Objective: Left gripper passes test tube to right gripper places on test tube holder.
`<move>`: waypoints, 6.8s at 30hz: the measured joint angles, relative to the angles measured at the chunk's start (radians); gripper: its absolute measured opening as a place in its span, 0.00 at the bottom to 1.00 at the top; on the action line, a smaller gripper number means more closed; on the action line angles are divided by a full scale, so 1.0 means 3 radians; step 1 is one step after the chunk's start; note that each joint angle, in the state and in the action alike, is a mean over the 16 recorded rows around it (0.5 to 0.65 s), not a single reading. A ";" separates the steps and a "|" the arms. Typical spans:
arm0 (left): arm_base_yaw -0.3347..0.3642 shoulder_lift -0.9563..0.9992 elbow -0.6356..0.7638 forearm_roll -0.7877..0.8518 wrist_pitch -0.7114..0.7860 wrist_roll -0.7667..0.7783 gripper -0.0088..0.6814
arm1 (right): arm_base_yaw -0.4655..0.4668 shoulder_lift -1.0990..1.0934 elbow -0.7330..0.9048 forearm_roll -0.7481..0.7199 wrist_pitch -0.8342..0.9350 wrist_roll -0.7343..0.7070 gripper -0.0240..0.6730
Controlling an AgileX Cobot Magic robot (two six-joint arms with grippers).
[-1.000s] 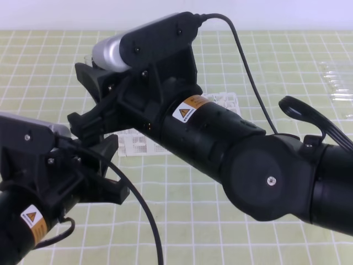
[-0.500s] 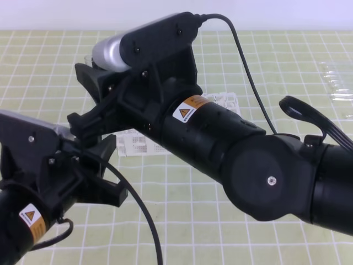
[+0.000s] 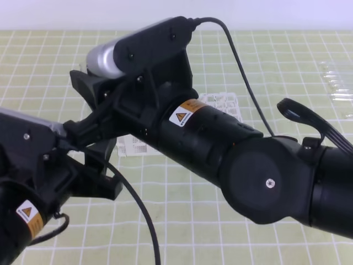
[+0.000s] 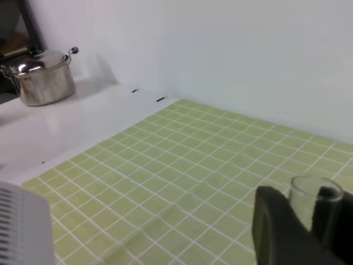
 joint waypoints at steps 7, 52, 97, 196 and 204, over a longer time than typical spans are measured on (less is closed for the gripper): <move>-0.0001 -0.0204 0.0001 -0.0046 0.0062 0.0007 0.51 | -0.0170 -0.0005 0.0000 0.0132 0.0022 -0.0193 0.18; 0.0001 -0.3192 0.1416 -0.5460 -0.0936 0.5233 0.01 | -0.0534 0.0001 0.0024 0.0061 0.0089 -0.0454 0.18; 0.0001 -0.3194 0.1683 -0.4941 -0.1080 0.5240 0.01 | -0.0620 0.1282 0.0024 -0.1664 -0.1810 0.1012 0.18; 0.0001 -0.3199 0.1677 -0.4939 -0.1045 0.5241 0.01 | -0.0719 -0.0611 0.1281 -0.2034 -0.0598 0.1595 0.10; 0.0001 -0.3194 0.1681 -0.4940 -0.1053 0.5241 0.01 | -0.0719 -0.1677 0.2082 -0.2045 -0.0150 0.1764 0.02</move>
